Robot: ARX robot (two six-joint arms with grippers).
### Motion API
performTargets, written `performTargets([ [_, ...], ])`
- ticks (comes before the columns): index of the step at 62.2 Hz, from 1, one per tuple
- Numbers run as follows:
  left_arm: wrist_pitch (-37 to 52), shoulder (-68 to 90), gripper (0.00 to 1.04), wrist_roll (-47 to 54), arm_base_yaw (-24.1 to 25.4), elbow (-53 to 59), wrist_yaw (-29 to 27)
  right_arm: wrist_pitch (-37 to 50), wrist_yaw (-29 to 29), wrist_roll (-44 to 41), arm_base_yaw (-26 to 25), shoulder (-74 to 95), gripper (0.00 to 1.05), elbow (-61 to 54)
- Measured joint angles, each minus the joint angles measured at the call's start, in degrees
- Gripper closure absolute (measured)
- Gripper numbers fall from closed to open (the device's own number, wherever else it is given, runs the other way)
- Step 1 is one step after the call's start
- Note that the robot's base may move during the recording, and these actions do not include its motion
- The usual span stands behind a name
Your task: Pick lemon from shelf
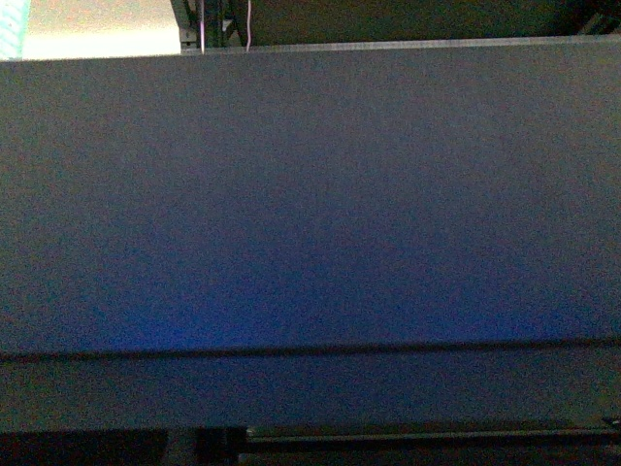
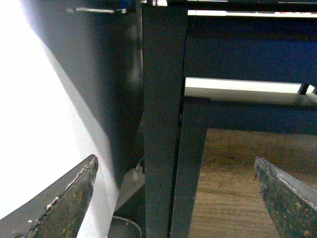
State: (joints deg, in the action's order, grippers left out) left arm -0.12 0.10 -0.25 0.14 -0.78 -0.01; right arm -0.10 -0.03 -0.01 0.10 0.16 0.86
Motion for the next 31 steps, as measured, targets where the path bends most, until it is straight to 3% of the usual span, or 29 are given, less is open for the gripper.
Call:
performTargets([
  [31,0.0,0.0,0.08,0.0,0.0,0.0,0.0,0.0,0.0,0.0,0.0,0.0,0.07,0.0],
])
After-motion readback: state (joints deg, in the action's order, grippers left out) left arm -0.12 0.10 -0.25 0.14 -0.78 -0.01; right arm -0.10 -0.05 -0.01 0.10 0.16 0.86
